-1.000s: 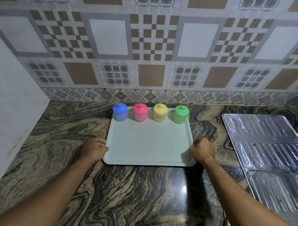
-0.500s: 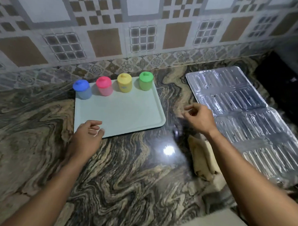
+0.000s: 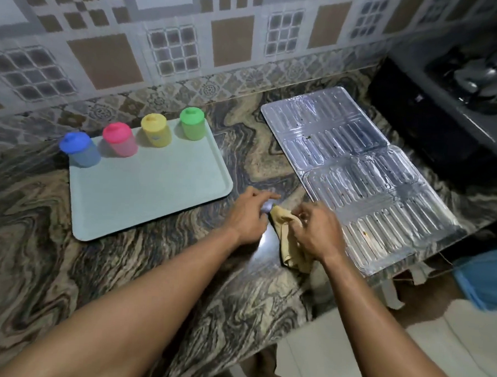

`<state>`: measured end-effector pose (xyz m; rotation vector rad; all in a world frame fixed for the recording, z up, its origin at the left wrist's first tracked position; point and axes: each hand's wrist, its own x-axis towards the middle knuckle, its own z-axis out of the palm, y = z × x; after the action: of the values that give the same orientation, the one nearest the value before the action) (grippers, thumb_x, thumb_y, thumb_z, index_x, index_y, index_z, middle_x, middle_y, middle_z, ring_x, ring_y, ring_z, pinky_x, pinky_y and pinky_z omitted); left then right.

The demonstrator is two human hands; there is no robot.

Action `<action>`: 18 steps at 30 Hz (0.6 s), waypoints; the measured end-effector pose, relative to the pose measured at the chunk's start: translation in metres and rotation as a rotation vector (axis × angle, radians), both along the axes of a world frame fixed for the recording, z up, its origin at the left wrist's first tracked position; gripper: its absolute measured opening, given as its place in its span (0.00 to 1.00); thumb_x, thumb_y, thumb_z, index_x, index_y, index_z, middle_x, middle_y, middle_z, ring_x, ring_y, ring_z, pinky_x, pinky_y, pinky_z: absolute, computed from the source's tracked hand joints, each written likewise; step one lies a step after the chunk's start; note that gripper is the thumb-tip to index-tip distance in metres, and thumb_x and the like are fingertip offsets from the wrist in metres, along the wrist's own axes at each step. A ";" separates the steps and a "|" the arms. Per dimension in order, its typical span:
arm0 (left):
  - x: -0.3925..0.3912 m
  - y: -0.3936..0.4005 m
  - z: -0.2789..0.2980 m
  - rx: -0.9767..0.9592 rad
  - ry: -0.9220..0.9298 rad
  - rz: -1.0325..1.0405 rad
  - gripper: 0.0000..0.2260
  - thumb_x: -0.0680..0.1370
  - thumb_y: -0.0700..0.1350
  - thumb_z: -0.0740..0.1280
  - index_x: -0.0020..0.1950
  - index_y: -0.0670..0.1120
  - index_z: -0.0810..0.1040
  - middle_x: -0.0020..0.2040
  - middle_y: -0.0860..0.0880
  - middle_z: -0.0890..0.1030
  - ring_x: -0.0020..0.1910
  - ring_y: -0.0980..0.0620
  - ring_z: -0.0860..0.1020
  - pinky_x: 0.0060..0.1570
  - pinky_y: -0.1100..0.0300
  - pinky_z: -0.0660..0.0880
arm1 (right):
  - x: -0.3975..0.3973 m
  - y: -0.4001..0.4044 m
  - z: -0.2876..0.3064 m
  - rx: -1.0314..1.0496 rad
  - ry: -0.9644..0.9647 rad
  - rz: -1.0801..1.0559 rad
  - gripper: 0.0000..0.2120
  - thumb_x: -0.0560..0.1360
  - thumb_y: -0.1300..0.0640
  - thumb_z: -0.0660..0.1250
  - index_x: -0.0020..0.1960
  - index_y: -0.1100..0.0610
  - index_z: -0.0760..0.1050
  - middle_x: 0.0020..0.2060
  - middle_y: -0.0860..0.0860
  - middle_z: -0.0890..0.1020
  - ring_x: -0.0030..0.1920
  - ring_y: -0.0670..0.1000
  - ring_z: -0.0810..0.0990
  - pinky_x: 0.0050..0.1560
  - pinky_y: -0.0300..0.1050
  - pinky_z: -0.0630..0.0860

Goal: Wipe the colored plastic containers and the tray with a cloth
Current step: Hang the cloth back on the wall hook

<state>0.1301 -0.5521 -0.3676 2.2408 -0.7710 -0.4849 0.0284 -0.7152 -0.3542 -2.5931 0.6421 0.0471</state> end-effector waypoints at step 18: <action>-0.042 0.100 0.086 -0.422 -0.191 -0.031 0.09 0.70 0.36 0.76 0.47 0.47 0.87 0.46 0.52 0.86 0.47 0.54 0.84 0.50 0.53 0.81 | -0.062 0.069 0.072 0.275 -0.369 0.278 0.15 0.70 0.55 0.79 0.49 0.50 0.74 0.45 0.45 0.80 0.45 0.46 0.78 0.46 0.43 0.76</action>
<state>0.0882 -0.4519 -0.2818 1.8974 -0.9121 -0.1056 -0.0337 -0.6458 -0.2819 -2.3189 0.1293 -0.2331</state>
